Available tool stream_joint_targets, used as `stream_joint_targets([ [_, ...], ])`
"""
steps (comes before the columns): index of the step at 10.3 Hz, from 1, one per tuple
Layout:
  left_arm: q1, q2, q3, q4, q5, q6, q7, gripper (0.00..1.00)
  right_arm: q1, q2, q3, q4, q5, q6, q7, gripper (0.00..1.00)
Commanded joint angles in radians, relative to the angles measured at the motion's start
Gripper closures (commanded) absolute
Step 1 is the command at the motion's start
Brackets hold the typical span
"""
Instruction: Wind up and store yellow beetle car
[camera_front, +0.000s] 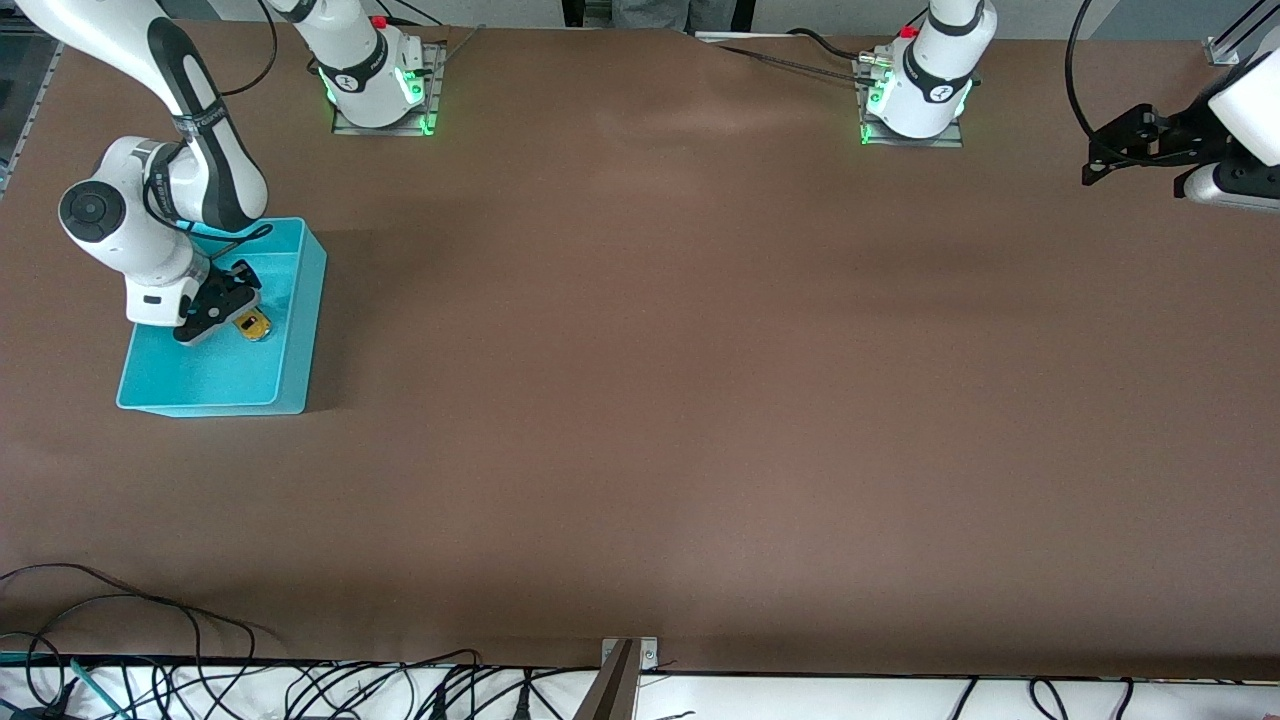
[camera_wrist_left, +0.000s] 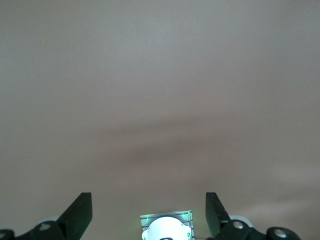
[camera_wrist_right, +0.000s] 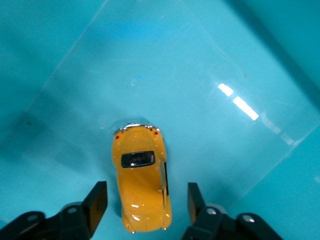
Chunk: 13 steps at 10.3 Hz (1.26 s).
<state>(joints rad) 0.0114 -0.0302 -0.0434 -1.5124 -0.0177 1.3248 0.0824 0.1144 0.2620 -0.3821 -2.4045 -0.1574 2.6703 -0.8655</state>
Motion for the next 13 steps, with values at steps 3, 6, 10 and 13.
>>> stream_joint_targets([
  [3, -0.008, 0.018, -0.001, 0.041, 0.01, -0.025, -0.006, 0.0, -0.003, -0.093, 0.014, 0.141, 0.088, -0.245, 0.029, 0.23],
  [6, -0.007, 0.018, -0.001, 0.041, 0.008, -0.025, -0.006, 0.0, 0.007, -0.075, 0.017, 0.44, 0.174, -0.666, 0.11, 0.23],
  [10, -0.005, 0.018, 0.0, 0.041, 0.008, -0.025, -0.006, 0.0, 0.034, -0.07, 0.019, 0.684, 0.188, -0.914, 0.348, 0.0],
  [13, -0.007, 0.018, 0.0, 0.041, 0.008, -0.025, -0.006, 0.0, 0.051, -0.07, 0.019, 0.815, 0.19, -1.045, 0.478, 0.0],
])
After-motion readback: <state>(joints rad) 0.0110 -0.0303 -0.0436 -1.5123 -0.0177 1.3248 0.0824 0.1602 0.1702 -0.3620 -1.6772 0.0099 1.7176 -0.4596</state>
